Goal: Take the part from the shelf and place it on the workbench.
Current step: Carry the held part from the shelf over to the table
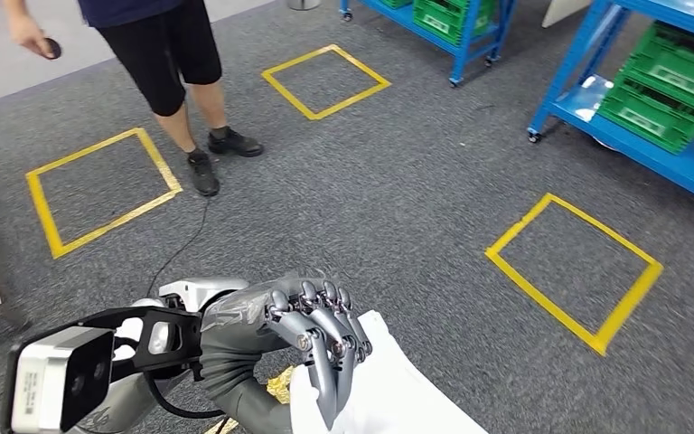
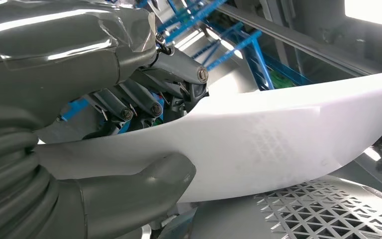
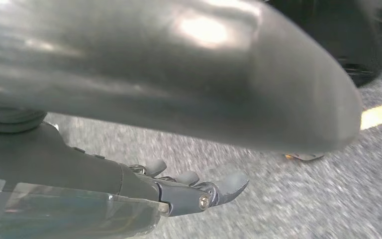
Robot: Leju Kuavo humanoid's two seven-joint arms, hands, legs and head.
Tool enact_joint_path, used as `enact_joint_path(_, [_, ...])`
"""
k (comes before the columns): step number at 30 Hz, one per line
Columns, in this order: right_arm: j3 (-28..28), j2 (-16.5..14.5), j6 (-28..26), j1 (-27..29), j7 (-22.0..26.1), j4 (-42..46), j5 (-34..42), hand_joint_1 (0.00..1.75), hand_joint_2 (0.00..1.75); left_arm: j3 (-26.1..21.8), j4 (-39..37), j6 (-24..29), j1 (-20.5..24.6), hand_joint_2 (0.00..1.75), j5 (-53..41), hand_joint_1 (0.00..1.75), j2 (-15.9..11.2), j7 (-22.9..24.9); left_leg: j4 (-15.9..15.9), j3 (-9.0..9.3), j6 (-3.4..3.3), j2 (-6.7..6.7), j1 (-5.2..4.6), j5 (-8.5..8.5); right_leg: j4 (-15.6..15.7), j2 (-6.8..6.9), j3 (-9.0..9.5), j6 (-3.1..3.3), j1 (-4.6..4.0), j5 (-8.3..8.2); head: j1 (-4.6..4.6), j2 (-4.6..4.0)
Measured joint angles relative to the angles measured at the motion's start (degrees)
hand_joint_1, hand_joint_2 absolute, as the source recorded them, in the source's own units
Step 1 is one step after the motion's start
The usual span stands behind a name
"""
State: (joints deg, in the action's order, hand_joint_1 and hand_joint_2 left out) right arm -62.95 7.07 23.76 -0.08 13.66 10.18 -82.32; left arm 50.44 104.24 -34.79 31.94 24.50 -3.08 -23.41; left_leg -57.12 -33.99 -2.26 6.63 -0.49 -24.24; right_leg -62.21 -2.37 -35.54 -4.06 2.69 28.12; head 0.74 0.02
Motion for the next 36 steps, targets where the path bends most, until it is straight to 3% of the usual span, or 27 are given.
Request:
enact_joint_path(1, [-0.1,0.0,0.0,0.0,0.0,0.1,0.0,0.0,0.0,0.1,0.0,0.0,0.0,1.75,0.0,1.69,0.0,0.0,-0.7,-0.33,0.4,0.66,0.02,-0.39,2.2,-0.74,1.04,0.25,0.11,-0.93,-0.05,0.0])
enact_joint_path(2, [-0.2,0.0,0.1,0.0,0.0,0.1,0.0,0.0,0.0,0.1,0.0,0.0,0.0,1.75,0.0,1.69,0.0,0.1,-1.1,-0.65,0.68,1.18,0.03,-0.66,3.0,-1.01,1.44,0.89,0.01,-1.2,-0.1,0.0])
enact_joint_path(4, [-0.2,0.0,0.4,-0.1,0.1,0.3,-0.1,0.0,0.0,0.2,0.0,0.0,0.0,1.75,-0.1,1.69,-0.1,0.1,-1.4,-1.09,1.07,2.01,0.29,-0.85,2.9,0.13,1.66,2.34,-0.34,-1.21,-0.09,0.0])
enact_joint_path(5, [-0.2,0.0,0.5,-0.2,0.2,0.4,-0.1,0.0,0.0,0.2,0.0,0.0,0.1,1.75,-0.1,1.69,-0.2,0.1,-1.8,-1.34,1.28,1.39,0.36,-1.08,3.0,0.65,1.82,2.77,-0.39,-1.21,-0.08,0.0])
enact_joint_path(7, [-0.2,0.1,0.5,-0.2,0.3,0.6,-0.2,0.0,0.0,0.2,0.1,0.0,0.2,1.75,-0.2,1.69,-0.3,0.2,-5.1,-3.03,1.81,-1.87,0.43,-2.86,3.1,1.82,2.19,3.5,-0.45,-1.05,0.23,0.0])
enact_joint_path(9, [-0.2,0.1,0.5,0.1,0.4,0.7,-0.4,0.0,0.0,0.2,0.2,0.0,0.2,1.75,-0.4,1.69,-0.4,0.0,-12.6,-6.92,2.23,-5.26,0.6,-6.05,3.1,3.16,2.46,4.01,-0.89,-0.72,0.52,0.0])
enact_joint_path(11, [-0.2,0.1,0.5,0.2,0.4,0.8,-0.6,0.0,0.0,0.2,0.0,-0.2,0.0,1.75,-0.7,1.69,-0.6,-0.6,-17.9,-10.19,2.32,-6.22,0.86,-7.4,3.1,4.71,2.58,4.26,-1.23,-0.44,0.53,0.0])
enact_joint_path(12, [-0.2,0.1,0.4,0.2,0.4,0.8,-0.6,0.0,0.0,0.2,-0.1,-0.3,-0.1,1.75,-0.9,1.69,-0.7,-1.1,-17.6,-10.29,2.22,-6.41,0.89,-6.59,3.1,5.45,2.68,4.3,-1.36,-0.31,0.53,0.0])
enact_joint_path(13, [-0.2,0.0,0.4,0.1,0.4,0.8,-0.7,0.0,0.0,0.2,-0.3,-0.4,-0.1,1.75,-1.0,1.69,-0.8,-1.5,-15.0,-9.11,1.98,-6.73,0.82,-4.93,3.1,6.16,2.83,4.29,-1.49,-0.15,0.53,0.0])
enact_joint_path(15, [-0.2,-0.1,0.3,-0.1,0.4,0.8,-0.7,0.0,0.0,0.2,-0.5,-0.6,-0.1,1.75,-1.2,1.69,-0.9,-1.9,-7.1,-4.94,1.08,-9.2,0.14,-1.62,3.2,7.42,3.31,4.11,-1.75,0.22,0.49,0.0])
enact_joint_path(17, [-0.2,-0.2,0.3,-0.1,0.4,0.8,-0.7,0.0,0.0,0.2,-0.7,-0.8,0.1,1.75,-1.3,1.69,-0.9,-2.1,-2.5,-2.47,0.33,-11.48,-0.77,-0.61,3.3,8.65,3.73,3.71,-1.84,0.58,0.48,0.0])
enact_joint_path(18, [-0.2,-0.3,0.3,-0.2,0.4,0.8,-0.7,0.0,0.0,0.3,-0.8,-0.9,0.2,1.75,-1.4,1.69,-0.9,-2.2,-2.0,-2.3,0.17,-11.62,-1.09,-0.8,3.5,9.35,3.9,3.44,-1.84,0.72,0.48,0.0])
enact_joint_path(20, [-0.2,-0.3,0.4,-0.4,0.4,0.8,-0.8,0.0,0.0,0.3,-0.9,-1.1,0.2,1.75,-1.5,1.69,-1.0,-2.3,-0.9,-1.55,-0.21,-9.86,-1.09,-0.36,3.8,10.22,4.52,2.95,-1.7,0.96,0.49,0.0])
enact_joint_path(22, [-0.2,-0.4,0.4,-0.5,0.4,0.8,-0.9,0.0,0.0,0.3,-1.1,-1.2,0.4,1.75,-1.6,1.69,-0.9,-2.3,0.8,-0.05,-0.68,-8.16,-0.69,0.41,1.8,7.63,3.93,2.88,-1.55,2.1,0.43,0.0])
enact_joint_path(24, [-0.2,-0.3,0.5,-0.3,0.4,0.8,-0.8,0.0,0.0,0.5,-1.4,-1.2,0.6,1.75,-1.6,1.69,-0.8,-2.4,1.5,0.6,-0.89,-6.44,-0.42,0.77,-5.1,3.91,0.22,3.23,-1.42,4.59,0.22,0.0])
enact_joint_path(26, [-0.2,-0.1,0.7,-0.1,0.3,0.8,-0.8,0.0,0.0,0.6,-1.7,-1.3,0.4,1.75,-1.6,1.69,-0.8,-2.5,1.5,0.62,-0.89,-4.39,-0.39,0.72,-11.2,2.78,-3.82,3.06,-1.4,5.99,0.02,0.0])
enact_joint_path(27, [-0.2,-0.1,0.8,0.0,0.3,0.8,-0.9,0.0,0.0,0.7,-1.9,-1.4,0.3,1.75,-1.6,1.69,-0.8,-2.5,1.4,0.66,-0.82,-3.36,-0.34,0.66,-11.5,2.67,-4.58,2.62,-1.31,5.38,0.02,0.0])
enact_joint_path(28, [-0.2,-0.1,0.9,0.0,0.3,0.8,-0.9,0.0,0.0,0.8,-2.0,-1.4,0.3,1.75,-1.6,1.69,-0.8,-2.5,1.3,0.7,-0.66,-2.41,-0.23,0.55,-9.4,2.5,-4.13,2.01,-1.16,3.86,0.01,0.0])
enact_joint_path(30, [-0.2,-0.1,1.0,-0.1,0.4,0.8,-0.9,0.0,0.0,0.9,-2.3,-1.5,0.4,1.75,-1.6,1.69,-0.8,-2.6,0.5,0.64,-0.01,-0.63,-0.05,0.0,-1.6,1.14,-1.25,0.8,-0.75,-0.07,-0.05,0.0])
enact_joint_path(31, [-0.2,-0.1,1.0,-0.2,0.4,0.7,-0.9,0.0,0.0,1.0,-2.5,-1.5,0.5,1.75,-1.6,1.69,-0.8,-2.6,0.0,0.44,0.38,0.11,-0.01,-0.37,1.3,0.54,0.05,0.83,-0.61,-1.41,-0.11,0.0])
enact_joint_path(33, [-0.2,-0.2,1.0,-0.4,0.5,0.7,-0.9,0.0,0.0,1.1,-2.9,-1.4,0.6,1.75,-1.5,1.69,-0.7,-2.7,-0.7,0.0,0.92,1.06,-0.01,-0.85,3.3,0.2,1.05,1.83,-0.82,-2.22,-0.24,0.0])
enact_joint_path(34, [-0.2,-0.2,1.0,-0.6,0.6,0.7,-0.9,0.0,0.0,1.1,-3.1,-1.4,0.6,1.75,-1.5,1.69,-0.7,-2.8,-0.8,-0.15,1.05,1.35,0.09,-0.94,3.4,0.72,1.17,2.45,-0.92,-2.26,-0.26,0.0])
enact_joint_path(35, [-0.2,-0.3,1.0,-0.8,0.7,0.7,-0.9,0.0,0.0,1.2,-3.2,-1.3,0.6,1.75,-1.5,1.69,-0.7,-2.8,-1.0,-0.29,1.18,1.15,0.17,-1.1,3.4,1.12,1.26,2.85,-1.0,-2.25,-0.26,0.0])
enact_joint_path(36, [-0.1,-0.3,1.0,-0.9,0.8,0.7,-1.0,0.0,0.0,1.2,-3.3,-1.3,0.6,1.75,-1.5,1.69,-0.7,-2.8,-1.7,-0.6,1.38,0.04,0.16,-1.57,3.4,1.54,1.44,3.22,-1.01,-2.18,-0.13,0.0])
